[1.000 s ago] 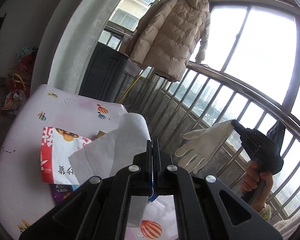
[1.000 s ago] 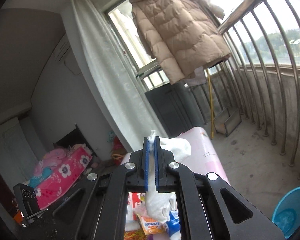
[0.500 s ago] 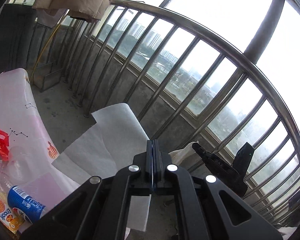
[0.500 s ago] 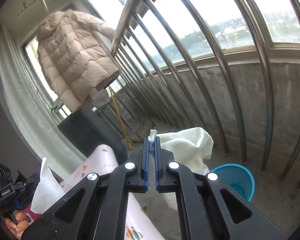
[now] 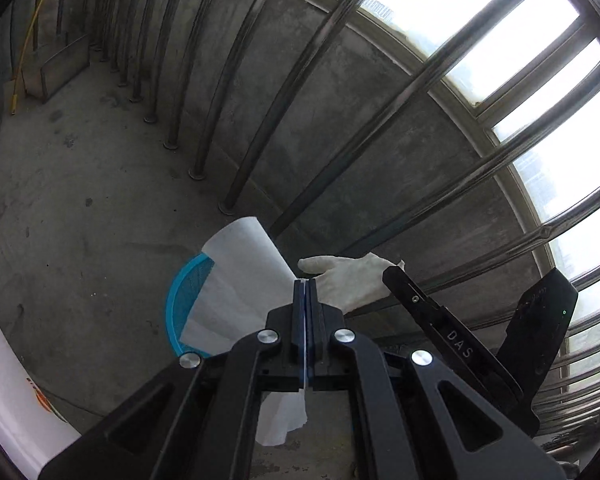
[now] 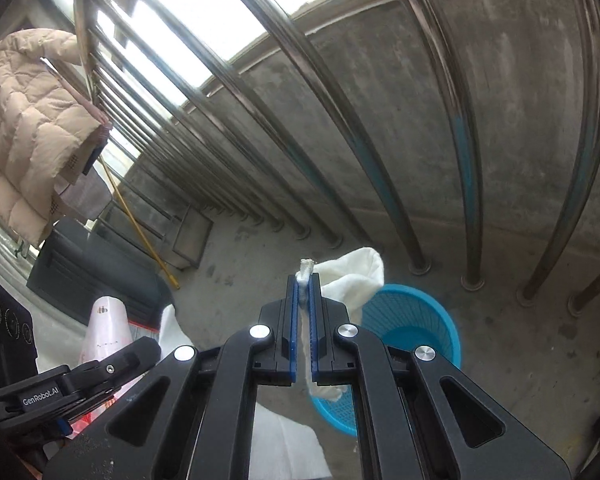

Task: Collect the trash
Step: 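Open both tools over the blue wastebasket to drop tissue and glove, then return both tools to the table toward the clear bag and cup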

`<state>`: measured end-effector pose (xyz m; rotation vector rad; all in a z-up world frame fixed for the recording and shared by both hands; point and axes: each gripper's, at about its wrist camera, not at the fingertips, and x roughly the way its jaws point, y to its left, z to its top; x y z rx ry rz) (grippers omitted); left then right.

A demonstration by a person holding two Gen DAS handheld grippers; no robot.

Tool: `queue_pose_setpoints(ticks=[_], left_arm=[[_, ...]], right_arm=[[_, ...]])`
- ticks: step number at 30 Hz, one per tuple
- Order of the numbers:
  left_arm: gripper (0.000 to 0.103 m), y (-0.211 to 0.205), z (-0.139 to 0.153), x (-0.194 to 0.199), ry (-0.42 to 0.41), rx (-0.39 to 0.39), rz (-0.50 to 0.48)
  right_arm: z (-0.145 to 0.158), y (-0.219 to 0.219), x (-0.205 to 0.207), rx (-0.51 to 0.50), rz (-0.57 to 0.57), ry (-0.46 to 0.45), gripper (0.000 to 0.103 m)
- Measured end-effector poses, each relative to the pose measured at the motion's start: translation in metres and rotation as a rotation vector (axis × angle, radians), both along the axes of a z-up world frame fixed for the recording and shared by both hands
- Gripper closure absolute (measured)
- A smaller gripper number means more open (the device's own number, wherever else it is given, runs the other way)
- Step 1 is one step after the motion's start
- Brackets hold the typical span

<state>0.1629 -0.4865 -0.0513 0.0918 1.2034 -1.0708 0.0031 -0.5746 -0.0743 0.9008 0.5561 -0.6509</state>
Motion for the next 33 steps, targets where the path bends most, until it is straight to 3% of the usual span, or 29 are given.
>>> queue_pose_setpoints(ticks=[5,8,11,15,18,22,24,27,29,32,33], left_arm=[[0.101,-0.034,-0.052,0.002,0.04,0.075,-0.041],[0.082,-0.042,-0.081,0.001,0.007,0.192,-0.056],[0.074,-0.033,-0.087,0.008,0.022,0.191,-0.014],[0.063,-0.015,-0.071,0.017,-0.001,0.15,0.033],[0.061,-0.001,-0.051,0.018,-0.022,0.097,0.057],[0.057,0.026,-0.015,0.005,-0.086,0.008,0.077],[0.052,0.047,0.004,-0.005,-0.114,-0.043,0.08],[0.035,0.084,0.03,-0.019,-0.174,-0.106,0.095],[0.032,0.109,0.044,-0.027,-0.244,-0.101,0.114],[0.028,0.147,0.06,-0.037,-0.327,-0.063,0.13],[0.022,0.16,0.064,-0.04,-0.341,-0.063,0.137]], right_arm=[[-0.04,-0.019,0.01,0.06,0.016,0.068,0.095],[-0.07,-0.025,0.015,0.121,0.042,0.141,0.088],[-0.076,-0.025,0.014,0.145,0.039,0.166,0.078],[-0.066,-0.019,0.009,0.118,0.018,0.148,0.062],[-0.053,-0.014,0.01,0.088,0.015,0.133,0.062],[-0.016,0.001,0.008,-0.024,-0.001,0.121,0.047],[0.008,0.012,0.005,-0.103,-0.015,0.112,0.037],[0.047,0.034,0.001,-0.224,-0.007,0.103,0.021],[0.071,0.053,0.002,-0.312,0.012,0.109,0.01],[0.099,0.086,0.004,-0.447,0.068,0.129,0.008],[0.104,0.1,0.007,-0.497,0.084,0.14,0.008]])
